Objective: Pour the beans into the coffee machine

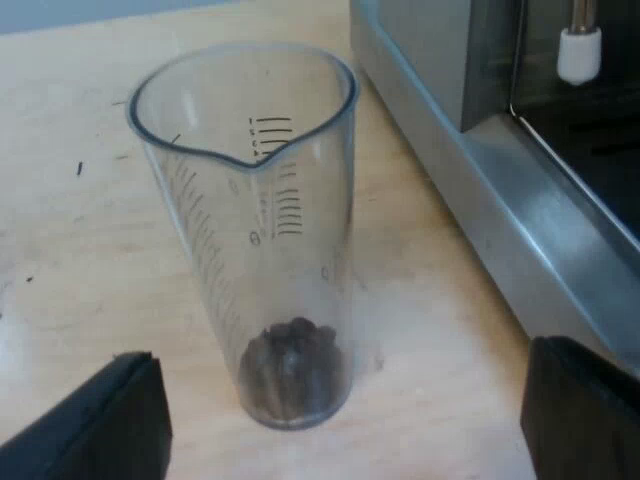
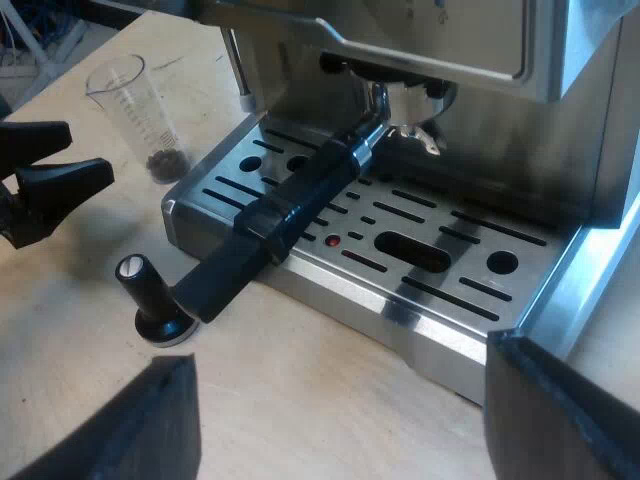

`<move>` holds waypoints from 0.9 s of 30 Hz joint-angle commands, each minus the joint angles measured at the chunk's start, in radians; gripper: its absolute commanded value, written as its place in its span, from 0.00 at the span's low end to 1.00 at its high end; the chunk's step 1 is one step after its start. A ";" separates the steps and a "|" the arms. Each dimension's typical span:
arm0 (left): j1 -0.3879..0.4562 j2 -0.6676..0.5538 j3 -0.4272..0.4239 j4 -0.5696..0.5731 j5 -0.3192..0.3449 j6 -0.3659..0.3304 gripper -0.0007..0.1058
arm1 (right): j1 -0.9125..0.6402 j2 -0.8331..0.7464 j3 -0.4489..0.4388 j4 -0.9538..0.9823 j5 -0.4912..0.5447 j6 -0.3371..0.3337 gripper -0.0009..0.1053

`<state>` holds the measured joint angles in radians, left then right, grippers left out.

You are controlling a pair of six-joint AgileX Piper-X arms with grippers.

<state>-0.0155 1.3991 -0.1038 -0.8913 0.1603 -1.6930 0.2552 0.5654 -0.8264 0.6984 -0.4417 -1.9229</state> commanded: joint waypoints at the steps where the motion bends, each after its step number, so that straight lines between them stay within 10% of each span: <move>1: -0.005 0.024 -0.003 -0.062 -0.014 -0.010 0.70 | 0.001 -0.003 -0.012 -0.006 -0.007 -0.018 0.59; 27: -0.005 0.196 -0.066 -0.259 -0.014 -0.010 0.70 | 0.001 -0.003 -0.012 -0.006 -0.055 -0.018 0.59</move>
<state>-0.0155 1.5947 -0.1607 -1.1324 0.1563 -1.6930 0.2552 0.5654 -0.8264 0.6984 -0.4820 -1.9229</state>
